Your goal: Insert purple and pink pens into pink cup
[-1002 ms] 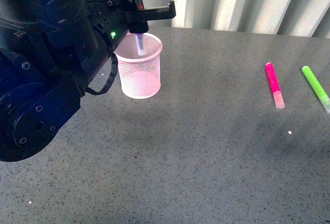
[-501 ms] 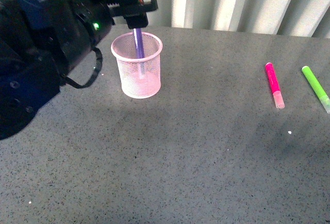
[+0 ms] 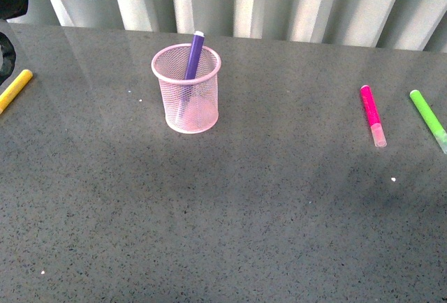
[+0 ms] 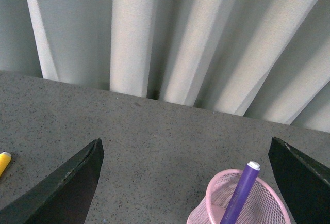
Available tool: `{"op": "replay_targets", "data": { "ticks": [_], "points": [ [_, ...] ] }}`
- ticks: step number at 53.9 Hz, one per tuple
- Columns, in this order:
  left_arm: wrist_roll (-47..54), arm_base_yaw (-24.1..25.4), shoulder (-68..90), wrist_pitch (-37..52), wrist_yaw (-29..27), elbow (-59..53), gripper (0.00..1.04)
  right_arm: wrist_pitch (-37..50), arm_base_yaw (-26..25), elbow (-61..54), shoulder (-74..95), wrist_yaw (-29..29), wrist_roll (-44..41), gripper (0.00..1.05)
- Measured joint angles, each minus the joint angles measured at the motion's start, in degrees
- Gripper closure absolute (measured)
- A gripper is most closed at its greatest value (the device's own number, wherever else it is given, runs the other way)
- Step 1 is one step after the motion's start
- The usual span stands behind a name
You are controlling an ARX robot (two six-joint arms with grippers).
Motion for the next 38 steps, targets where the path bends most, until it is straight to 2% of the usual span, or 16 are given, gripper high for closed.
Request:
{"op": "replay_targets", "data": {
  "ticks": [6, 10, 13, 17, 21, 36, 38],
  "points": [
    [1.3, 0.0, 0.5, 0.7, -0.4, -0.3, 0.09, 0.0, 0.0, 0.0, 0.0, 0.0, 0.0, 0.07],
    [6.0, 0.4, 0.7, 9.2, -1.2, -3.6, 0.22, 0.0, 0.0, 0.0, 0.0, 0.0, 0.0, 0.07],
    [8.0, 1.1, -0.5, 11.9, -0.6, -6.4, 0.31, 0.0, 0.0, 0.0, 0.0, 0.0, 0.0, 0.07],
    [9.3, 2.1, -2.8, 12.7, 0.1, -9.5, 0.4, 0.0, 0.0, 0.0, 0.0, 0.0, 0.0, 0.07],
    [10.5, 3.5, -7.0, 12.9, 1.2, -13.8, 0.56, 0.0, 0.0, 0.0, 0.0, 0.0, 0.0, 0.07],
    [11.2, 6.4, -18.2, 11.0, 4.3, -23.0, 1.0, 0.0, 0.0, 0.0, 0.0, 0.0, 0.0, 0.07],
    [11.4, 6.7, -19.8, 10.4, 4.6, -24.0, 1.01, 0.0, 0.0, 0.0, 0.0, 0.0, 0.0, 0.07]
  ]
}}
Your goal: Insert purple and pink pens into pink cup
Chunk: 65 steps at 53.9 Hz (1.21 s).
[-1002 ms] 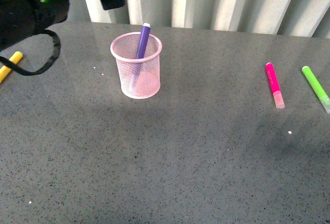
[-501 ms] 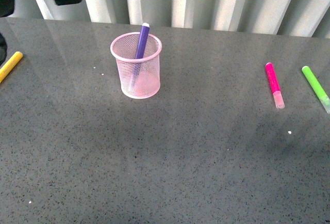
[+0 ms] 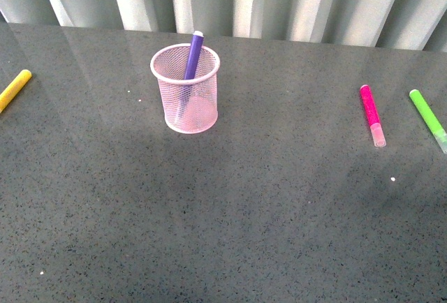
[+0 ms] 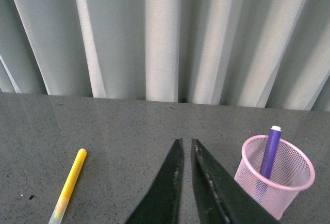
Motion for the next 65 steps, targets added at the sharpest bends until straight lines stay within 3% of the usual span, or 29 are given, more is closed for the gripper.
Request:
{"op": "replay_targets", "data": {
  "ticks": [24, 65],
  "points": [
    [0.2, 6.1, -18.9, -11.0, 5.4, -8.0, 1.01, 0.0, 0.0, 0.0, 0.0, 0.0, 0.0, 0.07],
    [0.2, 6.1, -48.7, -36.5, 5.7, -11.4, 1.01, 0.0, 0.0, 0.0, 0.0, 0.0, 0.0, 0.07]
  ]
}}
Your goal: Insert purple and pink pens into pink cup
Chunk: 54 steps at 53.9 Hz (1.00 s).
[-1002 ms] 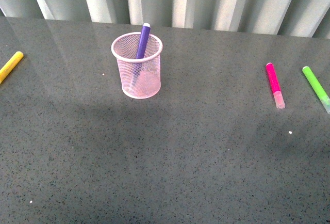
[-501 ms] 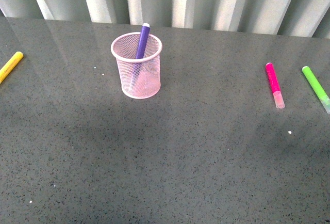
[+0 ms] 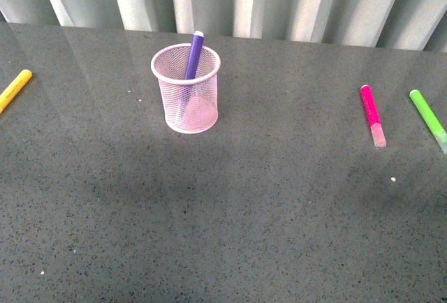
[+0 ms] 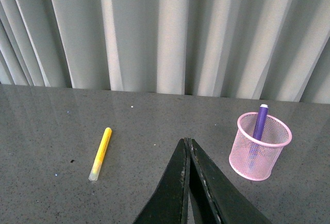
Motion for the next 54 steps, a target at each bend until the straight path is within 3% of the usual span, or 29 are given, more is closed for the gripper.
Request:
{"op": "replay_targets", "data": {
  "ticks": [37, 42, 54],
  "points": [
    [0.0, 0.0, -18.8, -18.3, 0.0, 0.0, 1.01, 0.0, 0.0, 0.0, 0.0, 0.0, 0.0, 0.07],
    [0.0, 0.0, -26.6, -27.8, 0.1, 0.0, 1.01, 0.0, 0.0, 0.0, 0.0, 0.0, 0.0, 0.07],
    [0.0, 0.0, -28.6, -28.5, 0.1, 0.0, 0.98, 0.0, 0.0, 0.0, 0.0, 0.0, 0.0, 0.07]
  ]
}}
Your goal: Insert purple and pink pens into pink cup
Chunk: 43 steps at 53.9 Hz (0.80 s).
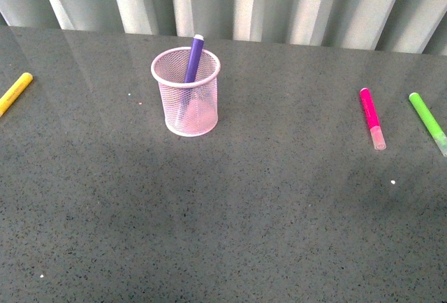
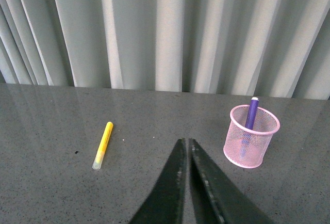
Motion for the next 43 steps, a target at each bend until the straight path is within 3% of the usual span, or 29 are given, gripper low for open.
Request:
{"op": "replay_targets", "data": {
  "ticks": [14, 25, 29, 33, 38, 43],
  "points": [
    [0.0, 0.0, 0.0, 0.0, 0.0, 0.0, 0.57, 0.0, 0.0, 0.0, 0.0, 0.0, 0.0, 0.07],
    [0.0, 0.0, 0.0, 0.0, 0.0, 0.0, 0.17, 0.0, 0.0, 0.0, 0.0, 0.0, 0.0, 0.07],
    [0.0, 0.0, 0.0, 0.0, 0.0, 0.0, 0.05, -4.9, 1.6, 2.1, 4.1, 8.2, 1.9, 0.07],
    [0.2, 0.0, 0.0, 0.0, -0.1, 0.0, 0.07, -2.1, 0.0, 4.9, 16.3, 10.9, 2.3, 0.07],
    [0.2, 0.0, 0.0, 0.0, 0.0, 0.0, 0.07, 6.0, -3.8, 11.1, 34.9, 6.1, 2.9, 0.07],
    [0.2, 0.0, 0.0, 0.0, 0.0, 0.0, 0.07, 8.9, -5.6, 16.2, 47.1, 5.0, 3.3, 0.07]
  ]
}}
